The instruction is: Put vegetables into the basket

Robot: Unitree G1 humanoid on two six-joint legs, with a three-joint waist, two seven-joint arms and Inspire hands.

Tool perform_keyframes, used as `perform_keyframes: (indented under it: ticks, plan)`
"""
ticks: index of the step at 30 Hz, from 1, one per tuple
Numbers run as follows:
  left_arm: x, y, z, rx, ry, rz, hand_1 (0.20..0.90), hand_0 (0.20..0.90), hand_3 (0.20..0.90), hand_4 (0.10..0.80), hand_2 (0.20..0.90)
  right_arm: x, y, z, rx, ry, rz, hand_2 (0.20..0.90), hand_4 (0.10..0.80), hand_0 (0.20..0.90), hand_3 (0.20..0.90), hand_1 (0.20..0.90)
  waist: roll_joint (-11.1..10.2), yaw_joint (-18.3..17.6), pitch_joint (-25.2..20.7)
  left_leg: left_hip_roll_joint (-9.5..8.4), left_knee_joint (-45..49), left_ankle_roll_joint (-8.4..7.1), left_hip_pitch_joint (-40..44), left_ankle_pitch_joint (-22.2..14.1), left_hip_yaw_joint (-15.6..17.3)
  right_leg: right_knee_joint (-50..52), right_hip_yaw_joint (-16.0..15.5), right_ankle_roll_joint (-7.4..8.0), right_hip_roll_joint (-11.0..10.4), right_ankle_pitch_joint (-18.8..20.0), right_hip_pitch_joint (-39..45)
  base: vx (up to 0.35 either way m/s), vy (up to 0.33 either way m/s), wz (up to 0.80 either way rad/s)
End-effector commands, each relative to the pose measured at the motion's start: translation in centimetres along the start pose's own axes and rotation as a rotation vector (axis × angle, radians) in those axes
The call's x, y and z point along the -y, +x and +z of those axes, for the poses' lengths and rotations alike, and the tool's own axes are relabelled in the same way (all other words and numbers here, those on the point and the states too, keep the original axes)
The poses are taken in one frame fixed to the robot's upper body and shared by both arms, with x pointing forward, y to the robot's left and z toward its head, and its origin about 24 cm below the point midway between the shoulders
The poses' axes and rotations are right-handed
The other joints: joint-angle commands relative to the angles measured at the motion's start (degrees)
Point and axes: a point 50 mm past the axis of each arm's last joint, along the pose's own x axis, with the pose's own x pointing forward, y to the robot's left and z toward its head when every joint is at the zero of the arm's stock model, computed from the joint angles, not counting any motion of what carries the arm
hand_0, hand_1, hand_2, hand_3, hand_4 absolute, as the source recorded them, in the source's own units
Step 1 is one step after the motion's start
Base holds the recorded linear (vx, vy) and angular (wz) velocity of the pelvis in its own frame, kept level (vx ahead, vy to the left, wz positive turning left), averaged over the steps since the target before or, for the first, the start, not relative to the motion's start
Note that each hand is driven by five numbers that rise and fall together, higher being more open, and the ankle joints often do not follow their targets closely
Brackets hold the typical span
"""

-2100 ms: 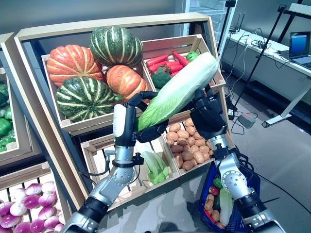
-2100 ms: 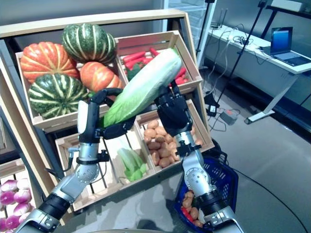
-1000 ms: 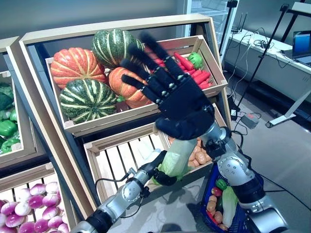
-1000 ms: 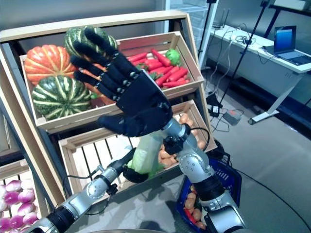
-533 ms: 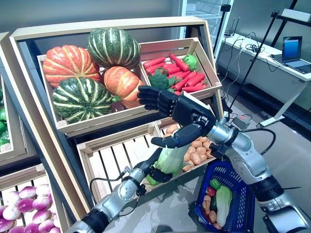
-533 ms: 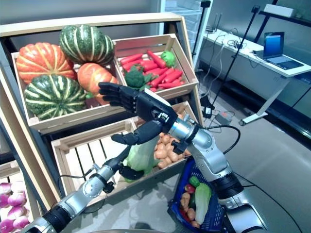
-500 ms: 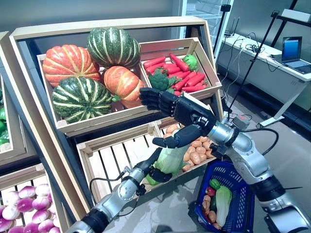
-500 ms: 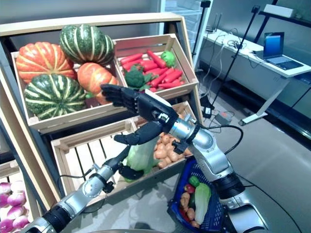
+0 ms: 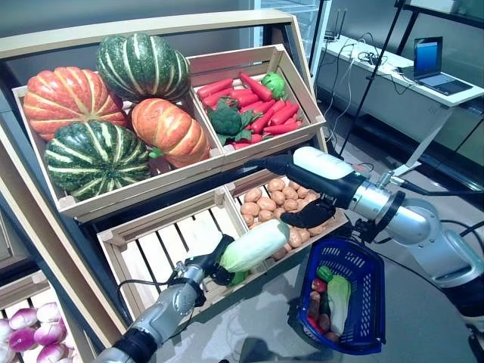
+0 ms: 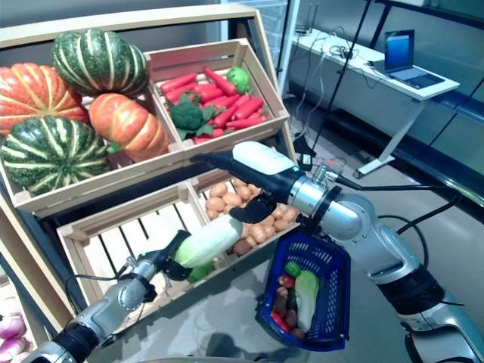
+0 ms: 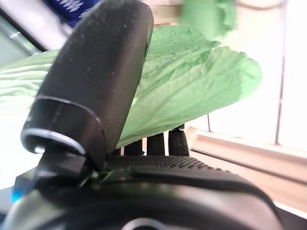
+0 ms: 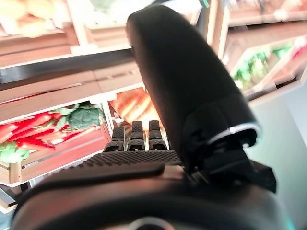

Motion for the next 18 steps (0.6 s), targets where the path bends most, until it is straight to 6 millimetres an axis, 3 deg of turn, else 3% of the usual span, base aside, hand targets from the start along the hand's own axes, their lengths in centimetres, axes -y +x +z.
perform_keyframes:
  ticks: [1, 10, 18]
  plan:
    - [-9.2, 3.4, 2.0, 0.065, 0.210, 0.179, 0.300, 0.300, 0.300, 0.400, 0.300, 4.4, 0.8, 2.6, 0.077, -0.233, -0.056, 0.900, 0.800, 0.900, 0.900, 0.900, -0.6, 0.4, -1.5, -1.90, 0.4, 0.31, 4.0, -8.8, 0.7, 2.2, 0.4, -0.41, 0.1, -5.2, 2.3, 0.000, 0.000, 0.00]
    - [-12.9, 5.2, 4.4, 0.005, 0.409, 0.096, 0.300, 0.300, 0.300, 0.400, 0.300, 4.0, 3.0, 4.5, 0.131, -0.173, 0.114, 0.900, 0.800, 0.900, 0.900, 0.900, 0.0, -0.2, -2.0, -2.22, 0.4, 0.38, 4.2, -8.8, 0.1, 2.4, 0.9, -0.19, 0.1, -5.5, 2.5, 0.005, 0.004, -0.01]
    - [-14.2, 6.7, 5.4, -0.055, 0.338, 0.081, 0.300, 0.300, 0.300, 0.400, 0.300, 2.3, 5.0, 4.4, 0.108, -0.097, 0.200, 0.900, 0.800, 0.900, 0.900, 0.900, 0.2, -0.4, -2.1, -2.29, 0.4, 0.50, 4.1, -8.6, 0.0, 2.7, 1.3, -0.29, 0.2, -5.8, 2.3, 0.001, 0.001, 0.00]
